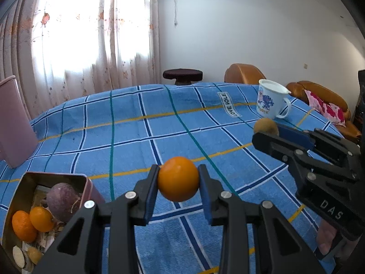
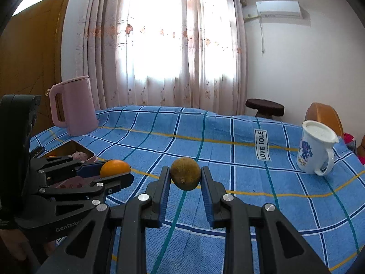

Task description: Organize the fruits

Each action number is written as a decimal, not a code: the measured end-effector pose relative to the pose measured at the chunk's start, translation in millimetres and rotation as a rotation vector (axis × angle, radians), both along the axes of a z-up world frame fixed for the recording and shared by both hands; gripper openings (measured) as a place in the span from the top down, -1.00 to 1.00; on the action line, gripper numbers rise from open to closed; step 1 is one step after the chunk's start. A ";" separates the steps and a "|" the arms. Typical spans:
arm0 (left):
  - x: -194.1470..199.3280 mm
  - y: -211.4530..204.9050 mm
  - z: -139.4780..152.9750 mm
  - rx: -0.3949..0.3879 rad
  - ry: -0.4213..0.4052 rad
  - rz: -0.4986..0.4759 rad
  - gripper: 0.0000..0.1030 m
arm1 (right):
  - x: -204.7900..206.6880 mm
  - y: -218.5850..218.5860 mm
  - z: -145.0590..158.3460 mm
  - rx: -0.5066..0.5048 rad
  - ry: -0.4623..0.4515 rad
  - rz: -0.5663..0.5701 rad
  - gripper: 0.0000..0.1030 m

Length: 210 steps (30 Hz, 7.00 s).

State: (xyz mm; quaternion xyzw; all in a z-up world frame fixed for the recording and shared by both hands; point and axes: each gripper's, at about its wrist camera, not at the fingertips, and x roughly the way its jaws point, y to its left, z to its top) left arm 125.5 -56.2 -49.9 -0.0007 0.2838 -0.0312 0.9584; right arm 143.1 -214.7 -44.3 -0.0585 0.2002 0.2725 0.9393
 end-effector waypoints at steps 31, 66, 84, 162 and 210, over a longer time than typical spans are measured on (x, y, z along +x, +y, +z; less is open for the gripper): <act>-32.8 2.0 14.5 0.014 -0.178 0.048 0.32 | -37.0 -3.1 8.5 0.021 -0.153 0.034 0.45; -81.9 39.3 18.8 -0.047 -0.161 0.043 0.32 | -66.8 36.7 16.6 0.047 -0.136 0.128 0.45; -114.6 86.2 35.1 -0.048 -0.161 0.115 0.32 | -86.0 95.4 43.7 0.029 -0.152 0.265 0.45; -159.5 144.5 26.2 -0.018 -0.165 0.283 -0.94 | -104.7 110.8 29.8 -0.015 -0.008 0.228 -0.34; -159.1 118.0 38.8 0.041 -0.203 0.279 -1.00 | -109.4 69.6 47.2 0.013 -0.086 0.145 -0.37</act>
